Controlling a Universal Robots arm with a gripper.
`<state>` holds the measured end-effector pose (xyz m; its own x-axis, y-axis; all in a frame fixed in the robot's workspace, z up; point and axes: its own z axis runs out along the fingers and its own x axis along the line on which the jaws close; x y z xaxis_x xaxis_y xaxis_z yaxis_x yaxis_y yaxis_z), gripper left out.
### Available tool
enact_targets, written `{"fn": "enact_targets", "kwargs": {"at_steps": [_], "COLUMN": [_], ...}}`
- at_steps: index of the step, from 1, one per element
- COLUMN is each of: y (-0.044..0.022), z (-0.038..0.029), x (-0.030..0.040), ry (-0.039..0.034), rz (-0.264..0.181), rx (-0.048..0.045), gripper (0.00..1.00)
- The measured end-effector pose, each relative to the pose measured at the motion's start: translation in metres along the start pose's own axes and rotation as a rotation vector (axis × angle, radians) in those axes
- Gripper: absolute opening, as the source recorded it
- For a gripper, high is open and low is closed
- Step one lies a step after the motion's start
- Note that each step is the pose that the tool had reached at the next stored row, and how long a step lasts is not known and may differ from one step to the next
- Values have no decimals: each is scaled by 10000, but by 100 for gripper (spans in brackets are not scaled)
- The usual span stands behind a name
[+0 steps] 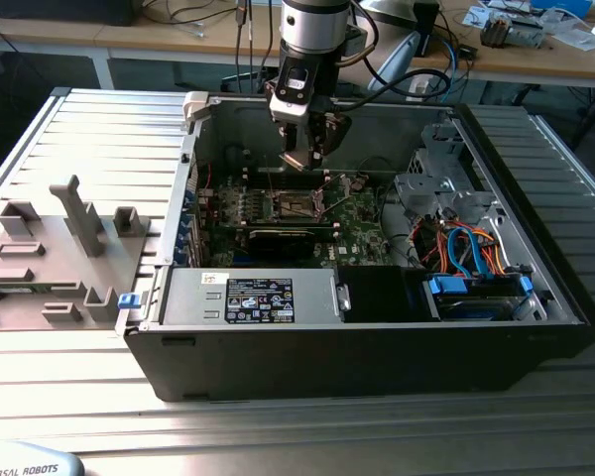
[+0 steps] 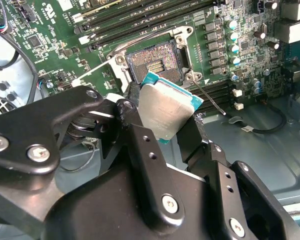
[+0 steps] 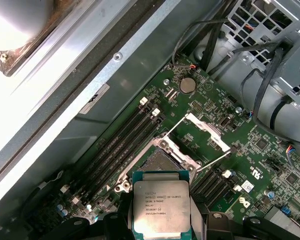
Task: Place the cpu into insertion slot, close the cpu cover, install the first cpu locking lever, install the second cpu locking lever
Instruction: 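Place the cpu into insertion slot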
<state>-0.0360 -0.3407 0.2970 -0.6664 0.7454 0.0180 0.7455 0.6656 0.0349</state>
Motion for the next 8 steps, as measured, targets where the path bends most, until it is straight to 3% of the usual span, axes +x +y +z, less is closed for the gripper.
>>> {"fn": "enact_targets", "kwargs": {"at_steps": [8], "y": [0], "z": [0], "x": [0], "ry": [-2], "rz": [58], "rx": [-1], "gripper": [54]}}
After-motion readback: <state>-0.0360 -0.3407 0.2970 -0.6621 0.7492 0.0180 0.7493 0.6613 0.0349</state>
